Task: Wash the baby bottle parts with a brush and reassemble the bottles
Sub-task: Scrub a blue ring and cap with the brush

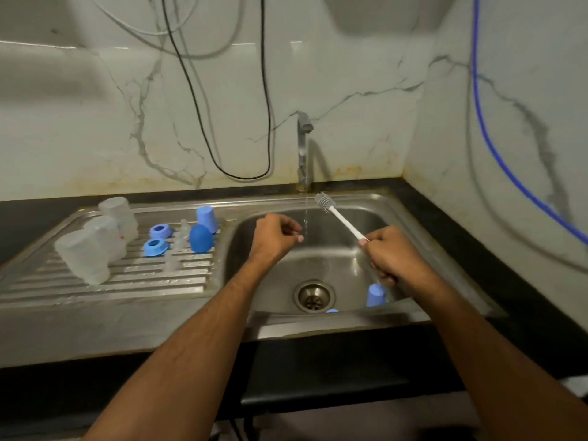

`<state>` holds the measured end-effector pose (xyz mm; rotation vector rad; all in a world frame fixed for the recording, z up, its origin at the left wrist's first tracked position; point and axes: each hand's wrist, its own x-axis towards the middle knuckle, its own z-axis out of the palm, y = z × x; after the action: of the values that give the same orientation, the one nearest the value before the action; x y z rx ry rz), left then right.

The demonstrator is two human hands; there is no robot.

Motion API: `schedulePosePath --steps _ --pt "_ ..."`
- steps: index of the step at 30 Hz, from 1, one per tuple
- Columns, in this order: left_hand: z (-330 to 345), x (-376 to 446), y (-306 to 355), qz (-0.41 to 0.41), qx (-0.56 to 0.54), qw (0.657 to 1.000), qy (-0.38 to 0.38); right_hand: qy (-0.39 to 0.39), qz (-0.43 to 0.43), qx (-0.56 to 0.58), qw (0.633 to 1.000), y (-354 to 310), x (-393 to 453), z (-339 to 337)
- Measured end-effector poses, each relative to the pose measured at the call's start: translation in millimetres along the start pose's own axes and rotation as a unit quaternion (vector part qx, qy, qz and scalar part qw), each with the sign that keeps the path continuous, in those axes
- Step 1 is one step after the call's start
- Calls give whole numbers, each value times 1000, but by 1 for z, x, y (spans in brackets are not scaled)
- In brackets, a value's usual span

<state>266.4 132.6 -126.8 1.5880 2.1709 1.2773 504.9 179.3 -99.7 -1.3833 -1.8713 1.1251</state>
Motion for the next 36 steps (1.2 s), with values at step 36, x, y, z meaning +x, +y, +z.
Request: schedulePosePath --steps 36 --pt "192 43 41 214 210 850 -433 36 34 -6 999 46 63 -35"
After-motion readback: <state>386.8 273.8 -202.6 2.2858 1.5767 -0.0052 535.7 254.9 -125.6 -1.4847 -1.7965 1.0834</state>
